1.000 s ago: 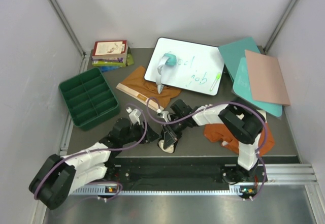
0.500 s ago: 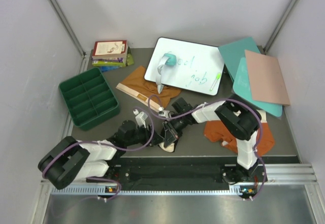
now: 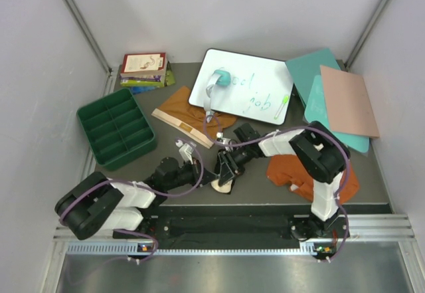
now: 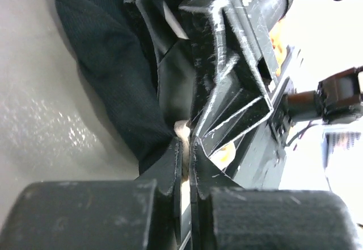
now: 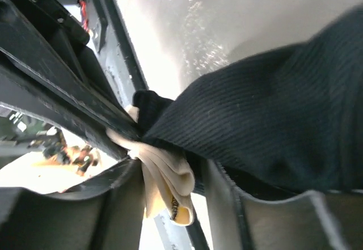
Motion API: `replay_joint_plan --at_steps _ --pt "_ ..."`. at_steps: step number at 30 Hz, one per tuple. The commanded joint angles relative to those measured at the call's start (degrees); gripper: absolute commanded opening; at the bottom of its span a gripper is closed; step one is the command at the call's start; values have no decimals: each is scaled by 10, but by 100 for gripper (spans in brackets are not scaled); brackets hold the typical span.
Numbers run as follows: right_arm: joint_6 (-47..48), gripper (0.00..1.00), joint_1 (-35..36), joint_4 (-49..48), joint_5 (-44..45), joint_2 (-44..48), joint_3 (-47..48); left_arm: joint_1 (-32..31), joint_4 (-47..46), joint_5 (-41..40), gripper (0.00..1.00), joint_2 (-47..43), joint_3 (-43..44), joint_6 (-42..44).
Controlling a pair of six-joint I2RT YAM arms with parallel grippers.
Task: Roll the underwear
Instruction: Roll the underwear to the center of the board.
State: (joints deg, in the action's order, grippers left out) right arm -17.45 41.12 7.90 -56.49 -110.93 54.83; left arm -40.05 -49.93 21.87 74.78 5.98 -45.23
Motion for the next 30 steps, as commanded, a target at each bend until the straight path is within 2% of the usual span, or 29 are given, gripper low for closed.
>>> replay_joint_plan --at_steps 1,4,8,12,18,25,30 --pt "41 47 -31 -33 84 84 -28 0 113 -98 0 12 -9 -16" --pt "42 57 -43 -18 110 134 -50 -1 119 -109 0 15 -7 -24" --pt "21 63 -46 -20 152 184 -80 -1 106 -97 0 35 -1 -24" --pt "-49 64 -46 -75 189 231 -149 -1 92 -89 0 52 5 -28" --pt "-137 73 -46 -176 226 300 -252 -1 89 -84 0 65 13 -30" --pt "-199 77 -36 -293 214 267 -293 -3 88 -74 0 81 26 -27" --pt "-215 78 2 -322 238 222 -284 -6 87 -75 0 87 31 -29"
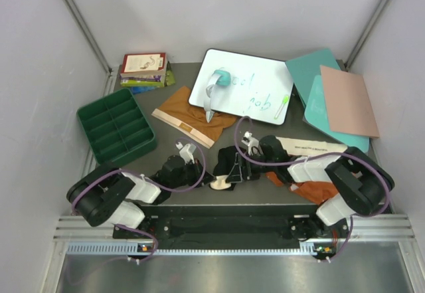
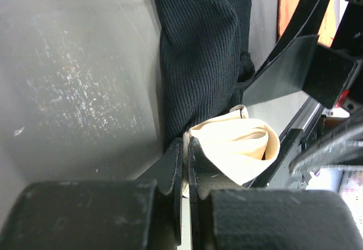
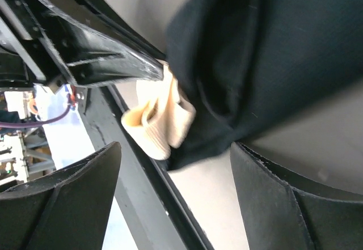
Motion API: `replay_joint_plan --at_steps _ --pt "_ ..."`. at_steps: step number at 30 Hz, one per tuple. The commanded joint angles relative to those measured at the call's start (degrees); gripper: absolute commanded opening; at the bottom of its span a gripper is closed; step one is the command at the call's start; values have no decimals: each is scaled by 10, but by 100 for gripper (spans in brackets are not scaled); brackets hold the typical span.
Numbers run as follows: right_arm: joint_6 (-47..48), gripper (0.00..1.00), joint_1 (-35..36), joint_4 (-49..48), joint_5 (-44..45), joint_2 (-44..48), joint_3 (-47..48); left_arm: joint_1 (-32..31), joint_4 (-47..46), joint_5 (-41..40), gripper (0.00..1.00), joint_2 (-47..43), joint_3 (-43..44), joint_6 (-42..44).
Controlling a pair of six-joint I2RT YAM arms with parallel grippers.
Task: Roll the underwear
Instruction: Roll the underwear to the center of the board.
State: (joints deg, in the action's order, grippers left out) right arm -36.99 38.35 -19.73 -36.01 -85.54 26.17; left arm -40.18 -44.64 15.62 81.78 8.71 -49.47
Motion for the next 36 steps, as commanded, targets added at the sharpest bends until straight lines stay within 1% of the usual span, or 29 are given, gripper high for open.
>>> replay_joint_plan --at_steps 1,3,5,8,9,11,12,13,14,15,16,17,19,20,22,23,24,27,30,32,36 --pt "-24 78 33 -46 39 -37 4 -5 34 -13 0 17 3 12" --pt "-27 77 38 -44 55 -41 4 -6 35 -13 0 15 4 10" --pt "-24 75 40 -21 75 -43 5 -7 38 -16 0 9 4 10" --pt "-15 67 45 24 106 -38 13 -7 54 -23 0 -2 10 9" --pt "-12 58 48 35 113 -38 15 -7 56 -23 0 -4 12 9" --pt "-11 49 50 49 127 -43 19 -8 59 -23 0 -13 16 8" --pt "-12 40 49 51 132 -45 20 -8 59 -21 0 -16 17 6" --pt "-15 36 50 52 137 -48 20 -8 60 -20 0 -22 17 5" --pt "-16 26 50 57 145 -52 21 -8 63 -18 0 -27 20 5" --pt "-18 22 50 61 149 -57 23 -9 67 -15 0 -30 22 4" --pt "-19 17 50 66 154 -60 26 -8 74 -13 3 -42 24 3" --pt "-19 10 49 71 161 -63 27 -9 88 -12 14 -49 27 2" --pt "-22 5 50 76 167 -65 27 -8 104 -18 23 -78 27 1" --pt "-22 1 50 79 174 -65 27 -9 112 -22 33 -91 25 0" --pt "-21 0 50 92 183 -65 29 -9 143 -38 41 -131 20 2" --pt "-21 0 50 95 186 -66 29 -8 152 -44 50 -144 18 6" --pt "-21 0 50 97 187 -67 31 -8 170 -49 54 -166 17 8" --pt "-21 0 51 97 187 -73 32 -9 174 -58 62 -188 4 16" --pt "-24 0 49 99 185 -83 36 -9 158 -41 63 -176 -4 20" --pt "-26 0 50 99 185 -89 38 -9 120 -19 63 -162 -12 18" --pt "-27 0 49 100 184 -88 36 -9 88 -19 62 -117 -18 18"
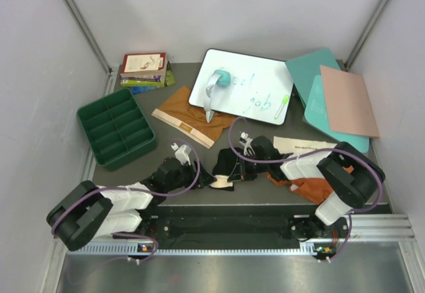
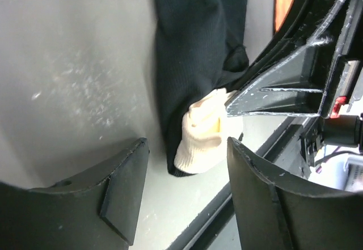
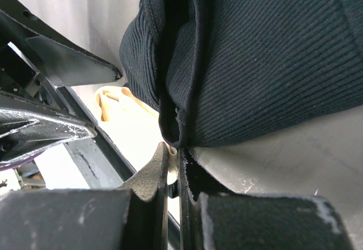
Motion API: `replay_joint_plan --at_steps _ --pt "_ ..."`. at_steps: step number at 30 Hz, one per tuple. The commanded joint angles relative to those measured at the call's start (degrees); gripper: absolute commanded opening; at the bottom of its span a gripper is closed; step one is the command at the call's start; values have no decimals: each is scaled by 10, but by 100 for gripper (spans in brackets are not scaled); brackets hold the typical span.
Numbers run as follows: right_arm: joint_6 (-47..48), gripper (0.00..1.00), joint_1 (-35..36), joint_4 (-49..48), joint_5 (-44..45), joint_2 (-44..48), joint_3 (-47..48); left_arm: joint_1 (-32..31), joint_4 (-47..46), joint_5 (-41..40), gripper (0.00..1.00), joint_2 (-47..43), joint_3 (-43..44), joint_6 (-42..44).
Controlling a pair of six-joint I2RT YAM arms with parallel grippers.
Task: Roll the underwear
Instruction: Roll the underwear to the center of the board.
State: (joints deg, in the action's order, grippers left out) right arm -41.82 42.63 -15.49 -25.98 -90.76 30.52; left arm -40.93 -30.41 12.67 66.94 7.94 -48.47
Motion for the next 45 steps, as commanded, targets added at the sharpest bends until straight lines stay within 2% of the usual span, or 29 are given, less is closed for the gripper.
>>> replay_joint_plan --at_steps 1,6,7,8,10,11,12,13,16,19,23,29,45 --pt "21 0 7 57 83 -35 -7 -1 -61 9 61 39 -10 10" --pt "19 0 6 56 82 -37 -7 -1 -124 17 57 94 -10 4" --pt "18 0 7 56 82 -38 -7 0 -132 19 53 103 -10 2" --pt "19 0 6 58 82 -38 -7 -1 -146 24 45 121 -9 0" --pt "20 0 6 64 84 -35 -4 -2 -157 35 35 136 -10 -6" --pt "22 5 6 72 86 -34 0 -2 -163 38 27 144 -11 -8" --pt "29 11 5 98 90 -24 9 -1 -169 40 24 147 -13 -10" --pt "33 23 4 114 95 -17 15 -3 -170 40 22 149 -14 -12" --pt "52 46 2 192 127 30 38 -6 -162 34 17 145 -15 -13" --pt "62 54 -2 257 154 81 63 -8 -155 33 15 137 -15 -11" --pt "75 55 -3 270 160 105 109 -12 -139 25 15 123 -13 -7" --pt "87 44 -3 238 148 49 167 -17 -130 16 15 120 -11 -7" --pt "86 41 -3 158 84 -42 200 -36 -115 -2 15 114 -2 -11"
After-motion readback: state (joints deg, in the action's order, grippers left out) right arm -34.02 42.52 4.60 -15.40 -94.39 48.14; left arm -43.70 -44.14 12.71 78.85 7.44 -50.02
